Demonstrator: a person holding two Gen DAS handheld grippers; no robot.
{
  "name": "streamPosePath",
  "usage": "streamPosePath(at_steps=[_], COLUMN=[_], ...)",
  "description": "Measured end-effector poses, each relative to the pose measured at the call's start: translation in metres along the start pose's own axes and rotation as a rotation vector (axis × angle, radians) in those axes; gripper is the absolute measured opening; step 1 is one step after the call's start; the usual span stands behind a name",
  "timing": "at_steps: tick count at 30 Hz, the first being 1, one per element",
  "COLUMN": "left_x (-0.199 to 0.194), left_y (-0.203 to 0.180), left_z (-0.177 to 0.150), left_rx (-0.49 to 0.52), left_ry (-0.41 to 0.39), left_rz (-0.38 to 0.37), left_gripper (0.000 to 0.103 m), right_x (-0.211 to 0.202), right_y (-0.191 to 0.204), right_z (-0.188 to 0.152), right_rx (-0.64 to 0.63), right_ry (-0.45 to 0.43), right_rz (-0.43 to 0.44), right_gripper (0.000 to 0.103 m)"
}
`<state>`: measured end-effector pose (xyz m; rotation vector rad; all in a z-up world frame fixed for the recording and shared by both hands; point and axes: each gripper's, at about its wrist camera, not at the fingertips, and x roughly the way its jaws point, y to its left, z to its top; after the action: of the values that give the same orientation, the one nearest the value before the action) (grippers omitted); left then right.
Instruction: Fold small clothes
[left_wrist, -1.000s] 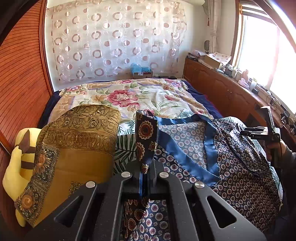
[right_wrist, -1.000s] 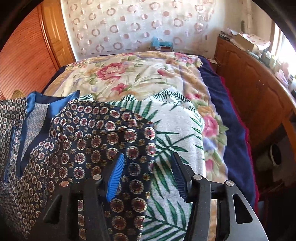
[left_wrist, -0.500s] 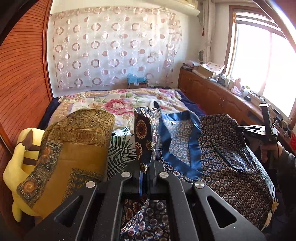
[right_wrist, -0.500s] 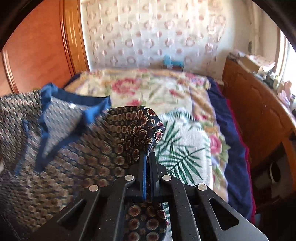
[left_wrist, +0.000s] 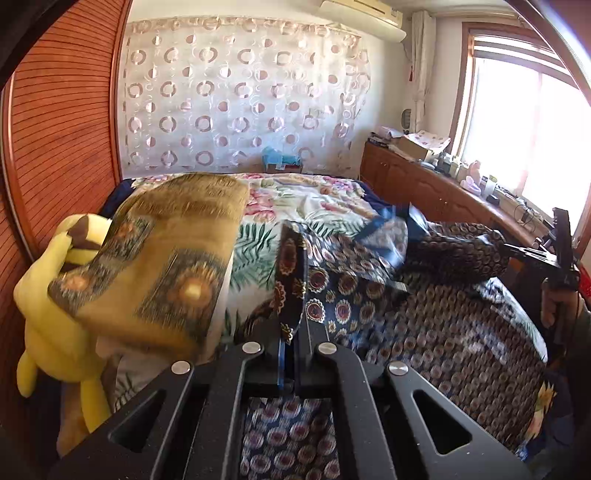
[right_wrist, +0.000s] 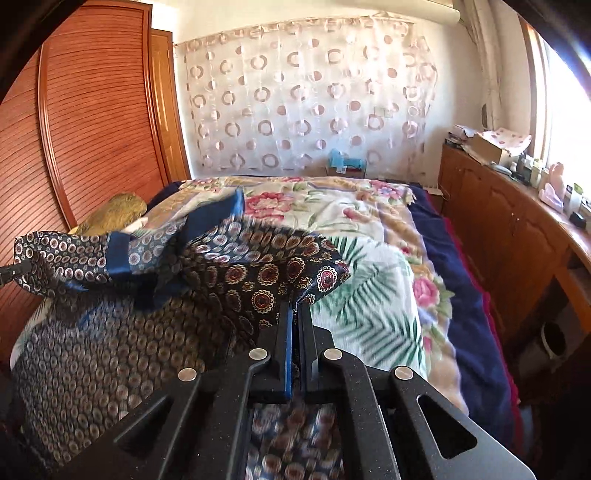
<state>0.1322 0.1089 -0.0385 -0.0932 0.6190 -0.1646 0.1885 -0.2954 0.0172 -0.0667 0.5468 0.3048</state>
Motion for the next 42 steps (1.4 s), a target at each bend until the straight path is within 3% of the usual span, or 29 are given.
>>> streamPosePath(at_steps=[7, 15, 18, 22, 36, 42], left_x=[-0.022, -0.081, -0.103, -0.123, -0.137, -0.139], left_y=[0.009, 0.021, 0.024, 0.037, 0.033, 0.032], left_z=[-0.029, -0.062, -0.077, -0.097, -0.118, -0.119], left_rx=[-0.032, -0.084, -0.103, -0.137, -0.072, -0.057], left_ry=[-0.015, -0.083, -0.088, -0.085, -0.034, -0.019], left_rz=[0.022, 0.044, 0.048, 0.077, 0.105, 0.111], left_gripper=[0.004, 0.004, 0.004, 0.004, 0.004, 0.004], right_x=[-0.043, -0.105, -0.131, -0.155, -0.195, -0.185], right_y=[0.004, 0.016, 0.012, 0.015, 0.025, 0.017], right_z=[-0.031, -0.057, -0.069, -0.087, -0.102, -0.096], right_rx=[0.01, 0.015, 0.08, 0.068, 0.008, -0.001], right_ry=[0.005, -0.012, -0.019, -0.025, 0.056, 0.101], right_rz=[-0.018, -0.026, 0.0, -0.017, -0.079, -0.077], right_gripper=[0.002, 0.002, 0.002, 0.002, 0.002, 0.002])
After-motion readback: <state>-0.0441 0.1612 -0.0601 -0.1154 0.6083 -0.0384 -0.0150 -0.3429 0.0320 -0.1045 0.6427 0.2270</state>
